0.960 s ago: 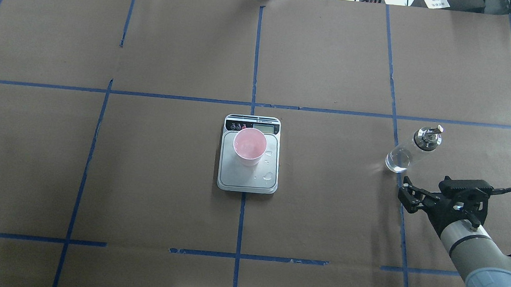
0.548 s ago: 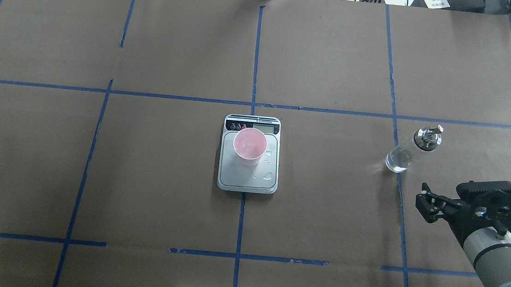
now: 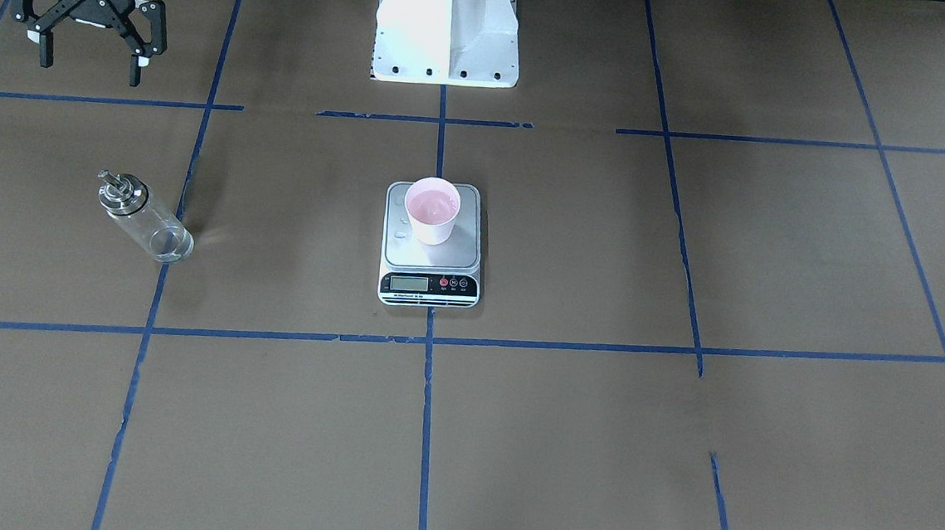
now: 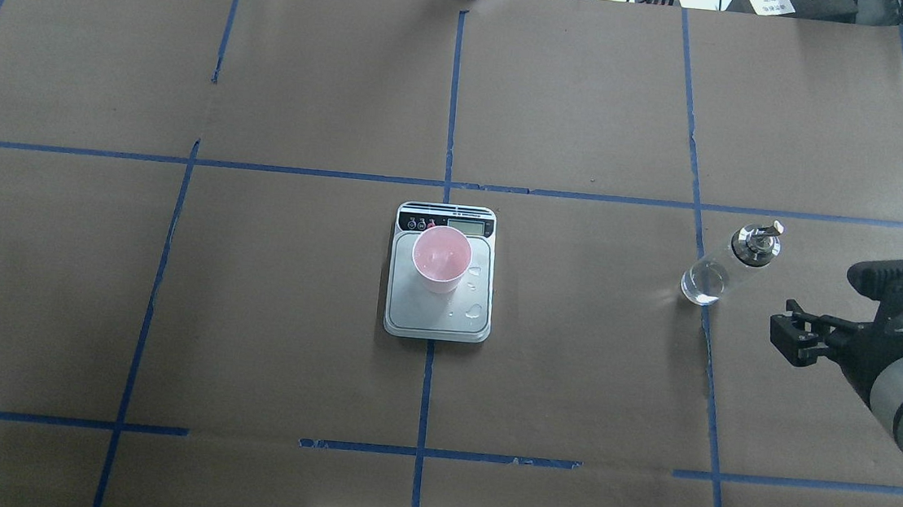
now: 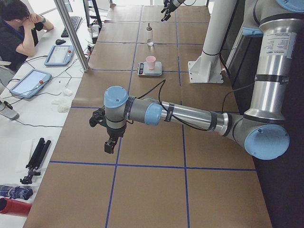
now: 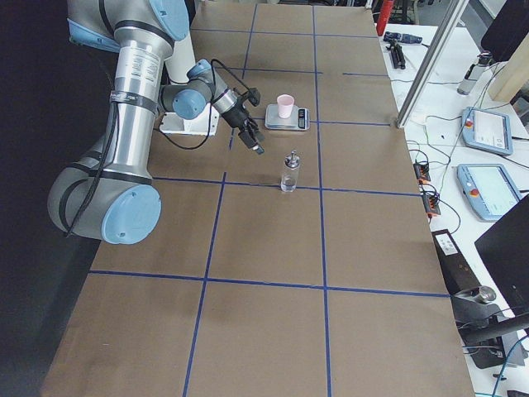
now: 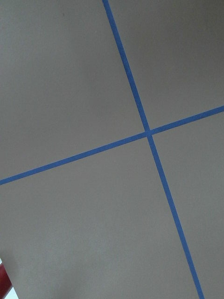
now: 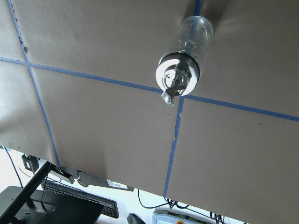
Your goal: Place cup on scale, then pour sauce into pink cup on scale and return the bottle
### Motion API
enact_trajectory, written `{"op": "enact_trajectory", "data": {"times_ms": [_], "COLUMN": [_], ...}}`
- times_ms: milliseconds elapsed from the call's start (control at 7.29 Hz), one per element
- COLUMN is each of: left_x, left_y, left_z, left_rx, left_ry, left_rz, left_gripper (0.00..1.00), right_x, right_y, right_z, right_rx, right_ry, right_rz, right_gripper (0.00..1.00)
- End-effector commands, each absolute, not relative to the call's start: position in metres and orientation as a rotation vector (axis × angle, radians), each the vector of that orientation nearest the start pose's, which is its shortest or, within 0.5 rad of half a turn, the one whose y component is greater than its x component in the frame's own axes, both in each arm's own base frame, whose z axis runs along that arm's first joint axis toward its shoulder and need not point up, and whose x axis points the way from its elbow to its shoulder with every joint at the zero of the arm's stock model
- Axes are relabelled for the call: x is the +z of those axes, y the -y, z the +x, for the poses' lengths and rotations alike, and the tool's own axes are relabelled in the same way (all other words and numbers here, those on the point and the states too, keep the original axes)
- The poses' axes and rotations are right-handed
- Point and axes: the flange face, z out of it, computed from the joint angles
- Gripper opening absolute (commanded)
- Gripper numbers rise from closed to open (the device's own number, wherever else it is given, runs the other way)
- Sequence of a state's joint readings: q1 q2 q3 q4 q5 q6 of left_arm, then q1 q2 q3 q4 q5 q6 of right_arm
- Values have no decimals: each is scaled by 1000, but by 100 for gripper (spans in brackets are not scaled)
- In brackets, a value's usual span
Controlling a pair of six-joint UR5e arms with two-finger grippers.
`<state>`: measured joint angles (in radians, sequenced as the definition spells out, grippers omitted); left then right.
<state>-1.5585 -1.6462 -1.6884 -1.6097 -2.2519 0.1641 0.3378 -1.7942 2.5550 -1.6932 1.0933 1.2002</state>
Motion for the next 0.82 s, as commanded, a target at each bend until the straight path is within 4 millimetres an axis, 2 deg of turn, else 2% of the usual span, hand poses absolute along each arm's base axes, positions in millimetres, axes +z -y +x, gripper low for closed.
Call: {"op": "enact_trajectory", "data": {"times_ms": [0,274,411,548,685], "left_x": [563,563,561,559,561], "left_y": [532,532,533,534,534], "left_z": [-64,-64,-64,-64,-64], "left_rx": [248,248,249,250,250], "left_ry": [-661,-661,-660,-660,-662], "left_rz": [274,276,278,281,280], "left_gripper": [100,100,100,100,100], "right_x": [276,275,286,305,340], "right_y": [322,370,400,436,471], "right_z": [-220,-188,-157,-121,-87], "right_rx": [55,-20,-68,-147,-224], "right_ry": [445,445,455,485,535], "right_rz": [597,551,506,445,366], "right_gripper": [100,100,100,100,100]}}
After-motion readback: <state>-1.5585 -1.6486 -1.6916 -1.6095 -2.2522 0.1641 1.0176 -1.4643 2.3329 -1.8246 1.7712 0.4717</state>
